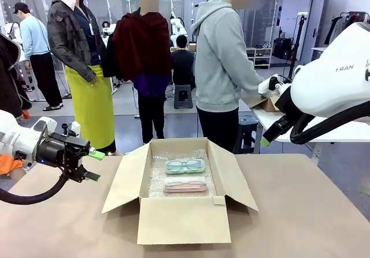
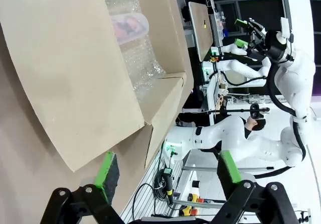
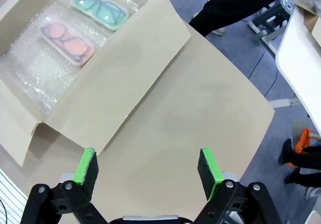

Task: Pack the glasses set securely to prepare it for shipping.
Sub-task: Position the Package Box on the left side of the table.

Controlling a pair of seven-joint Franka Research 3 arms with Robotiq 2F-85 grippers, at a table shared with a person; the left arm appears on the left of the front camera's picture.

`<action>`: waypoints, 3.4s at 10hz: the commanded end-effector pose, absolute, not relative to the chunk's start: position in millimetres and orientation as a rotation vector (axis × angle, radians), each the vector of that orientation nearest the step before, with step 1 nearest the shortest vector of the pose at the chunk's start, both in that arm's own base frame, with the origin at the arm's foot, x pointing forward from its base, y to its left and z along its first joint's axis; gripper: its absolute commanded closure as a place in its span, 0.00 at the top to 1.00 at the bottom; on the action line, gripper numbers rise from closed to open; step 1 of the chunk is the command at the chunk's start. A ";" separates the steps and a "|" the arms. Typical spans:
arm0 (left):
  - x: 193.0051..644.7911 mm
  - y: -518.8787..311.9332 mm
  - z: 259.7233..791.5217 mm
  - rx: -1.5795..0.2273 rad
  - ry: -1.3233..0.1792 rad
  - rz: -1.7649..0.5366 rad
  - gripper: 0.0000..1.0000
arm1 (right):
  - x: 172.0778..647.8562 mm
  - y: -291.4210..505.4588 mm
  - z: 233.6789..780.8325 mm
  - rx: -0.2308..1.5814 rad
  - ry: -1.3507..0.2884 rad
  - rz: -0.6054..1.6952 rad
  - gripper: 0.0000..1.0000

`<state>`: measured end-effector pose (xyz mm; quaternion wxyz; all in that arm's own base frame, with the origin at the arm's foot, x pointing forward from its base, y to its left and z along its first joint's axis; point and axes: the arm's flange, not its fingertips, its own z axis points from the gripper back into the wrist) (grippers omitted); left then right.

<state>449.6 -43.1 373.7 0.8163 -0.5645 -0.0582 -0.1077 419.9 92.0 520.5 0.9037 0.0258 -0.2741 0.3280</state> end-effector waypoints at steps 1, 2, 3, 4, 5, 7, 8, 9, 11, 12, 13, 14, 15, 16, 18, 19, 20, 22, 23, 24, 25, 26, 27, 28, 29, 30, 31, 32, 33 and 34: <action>447.0 -41.8 373.6 -1.213 -0.120 -0.226 1.00 | 421.9 93.8 521.8 0.052 -0.561 0.674 1.00; 447.0 -41.8 373.6 -1.213 -0.120 -0.226 1.00 | 421.9 93.8 521.8 0.052 -0.561 0.674 1.00; 449.6 -42.7 373.5 -1.203 -0.124 -0.229 1.00 | 421.9 93.8 521.8 0.052 -0.561 0.674 1.00; 462.1 -38.9 356.7 -1.252 -0.123 -0.210 1.00 | 421.9 93.8 521.8 0.052 -0.561 0.674 1.00; 470.3 -39.3 336.9 -1.251 -0.122 -0.200 1.00 | 421.9 93.8 521.8 0.052 -0.561 0.674 1.00; 480.3 -36.5 318.3 -1.288 -0.156 -0.168 1.00 | 421.9 93.8 521.8 0.052 -0.561 0.674 1.00; 485.5 -38.0 311.2 -1.296 -0.179 -0.165 1.00 | 421.9 93.8 521.8 0.052 -0.561 0.674 1.00; 491.0 -40.0 302.4 -1.282 -0.187 -0.146 1.00 | 421.9 93.8 521.8 0.052 -0.561 0.674 1.00; 503.1 -35.3 286.6 -1.278 -0.207 -0.100 1.00 | 421.9 93.8 521.8 0.052 -0.561 0.674 1.00; 508.4 -32.7 279.9 -1.263 -0.224 -0.074 1.00 | 421.9 93.8 521.8 0.052 -0.561 0.674 1.00; 513.1 -32.1 275.0 -1.232 -0.233 -0.063 1.00 | 421.9 93.8 521.8 0.052 -0.561 0.674 1.00; 516.5 -30.3 273.2 -1.225 -0.235 -0.056 1.00 | 421.9 93.8 521.8 0.052 -0.561 0.674 1.00; 519.6 -29.6 268.1 -1.234 -0.226 -0.044 1.00 | 421.9 93.8 521.8 0.052 -0.561 0.674 1.00; 522.7 -33.0 258.9 -1.261 -0.202 -0.035 1.00 | 421.9 93.8 521.8 0.052 -0.561 0.674 1.00; 525.3 -40.1 252.3 -1.320 -0.187 -0.031 1.00 | 421.9 93.8 521.8 0.052 -0.561 0.674 1.00; 526.0 -44.7 250.3 -1.339 -0.174 -0.020 1.00 | 421.9 93.8 521.8 0.052 -0.561 0.674 1.00; 526.2 -49.4 248.6 -1.338 -0.171 -0.013 1.00 | 421.9 93.8 521.8 0.052 -0.561 0.674 1.00; 526.3 -53.0 249.0 -1.389 -0.174 -0.009 1.00 | 421.9 93.8 521.8 0.052 -0.561 0.674 1.00; 524.7 -50.4 252.1 -1.411 -0.171 -0.020 1.00 | 421.9 93.8 521.8 0.052 -0.561 0.674 1.00; 523.2 -46.8 256.1 -1.416 -0.180 -0.040 0.93 | 421.9 93.8 521.8 0.052 -0.561 0.674 1.00; 521.5 -42.1 261.0 -1.421 -0.192 -0.043 0.81 | 421.9 93.8 521.8 0.052 -0.561 0.674 1.00; 519.6 -37.9 265.1 -1.424 -0.209 -0.054 0.74 | 421.9 93.8 521.8 0.052 -0.561 0.674 1.00; 517.6 -34.4 269.9 -1.426 -0.222 -0.072 0.61 | 421.9 93.8 521.8 0.052 -0.561 0.674 1.00; 516.5 -32.6 272.0 -1.433 -0.226 -0.085 0.54 | 421.9 93.8 521.8 0.052 -0.561 0.674 1.00; 515.9 -32.4 272.4 -1.436 -0.229 -0.089 0.42 | 421.9 93.8 521.8 0.052 -0.561 0.674 1.00; 515.6 -33.1 273.0 -1.446 -0.231 -0.098 0.35 | 421.9 93.8 521.8 0.052 -0.561 0.674 1.00; 515.8 -32.9 273.8 -1.459 -0.228 -0.101 0.22 | 421.9 93.8 521.8 0.052 -0.561 0.674 1.00; 515.8 -32.5 274.6 -1.458 -0.231 -0.105 0.15 | 421.9 93.8 521.8 0.052 -0.561 0.674 1.00; 515.8 -32.8 274.6 -1.456 -0.230 -0.106 0.02 | 421.9 93.8 521.8 0.052 -0.561 0.674 1.00; 516.0 -34.0 274.1 -1.455 -0.228 -0.108 0.00 | 421.9 93.8 521.8 0.052 -0.561 0.674 1.00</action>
